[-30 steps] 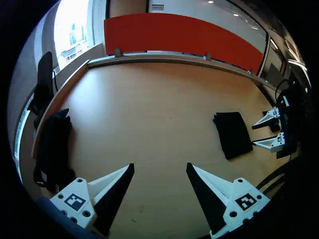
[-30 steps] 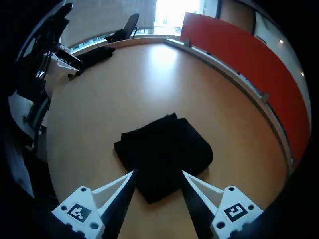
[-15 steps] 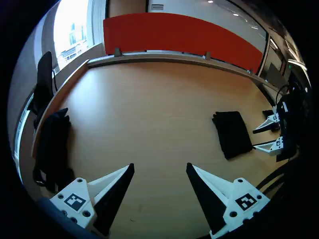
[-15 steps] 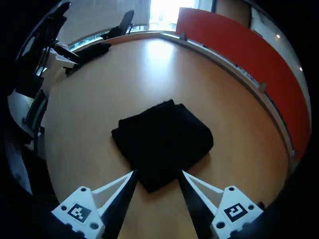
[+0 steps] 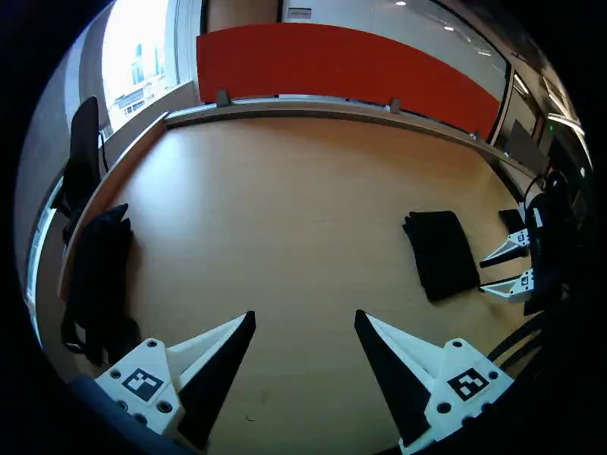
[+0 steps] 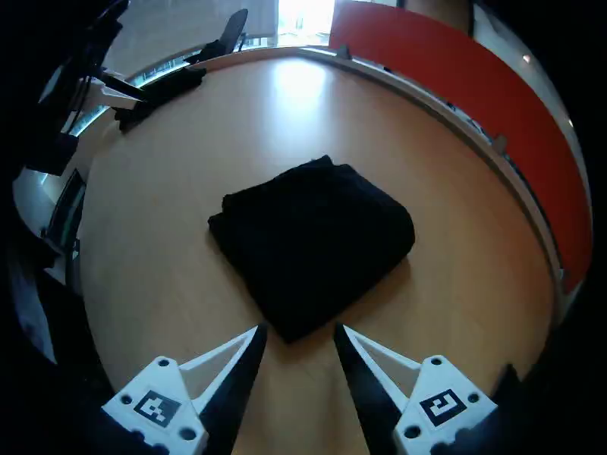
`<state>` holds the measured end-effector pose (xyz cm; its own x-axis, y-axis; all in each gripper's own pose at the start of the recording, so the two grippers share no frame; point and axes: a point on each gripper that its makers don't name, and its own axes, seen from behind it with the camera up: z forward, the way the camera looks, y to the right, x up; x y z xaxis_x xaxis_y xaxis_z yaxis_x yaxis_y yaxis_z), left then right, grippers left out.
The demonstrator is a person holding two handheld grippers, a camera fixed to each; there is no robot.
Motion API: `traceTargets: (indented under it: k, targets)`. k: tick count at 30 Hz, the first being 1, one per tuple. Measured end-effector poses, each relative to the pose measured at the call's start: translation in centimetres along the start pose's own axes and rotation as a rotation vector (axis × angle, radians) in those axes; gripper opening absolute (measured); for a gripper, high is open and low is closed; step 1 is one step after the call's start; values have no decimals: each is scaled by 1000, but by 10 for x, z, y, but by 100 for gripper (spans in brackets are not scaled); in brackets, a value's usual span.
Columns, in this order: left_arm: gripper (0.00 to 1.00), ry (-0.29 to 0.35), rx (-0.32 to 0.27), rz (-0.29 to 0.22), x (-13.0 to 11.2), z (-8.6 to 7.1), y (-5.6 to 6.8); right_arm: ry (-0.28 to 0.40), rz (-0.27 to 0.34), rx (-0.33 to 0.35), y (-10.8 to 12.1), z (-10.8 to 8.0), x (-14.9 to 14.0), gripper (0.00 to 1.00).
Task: Fold towel
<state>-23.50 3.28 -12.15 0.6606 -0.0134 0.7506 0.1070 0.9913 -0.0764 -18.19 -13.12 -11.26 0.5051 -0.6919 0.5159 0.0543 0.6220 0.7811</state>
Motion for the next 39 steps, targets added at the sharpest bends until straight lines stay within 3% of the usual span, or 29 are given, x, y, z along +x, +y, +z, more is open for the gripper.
traceTargets:
  k: [4,13,18,29,37,39]
  targets:
    - [97,0,-3,-1,0,0,1,-11,16,-4,1,1,-5,46]
    - [97,2,-4,-2,1,1,1,-15,29,10,-2,1,-8,42]
    - [97,3,-4,-1,2,1,2,-21,24,12,-5,4,-9,30]
    - [97,0,-4,2,2,2,2,-23,27,18,-7,8,-8,26]
    - [97,0,-7,8,4,3,2,-21,27,33,-11,7,-9,6]
    - [97,-1,-8,10,4,3,3,-18,25,32,-11,7,-8,5]
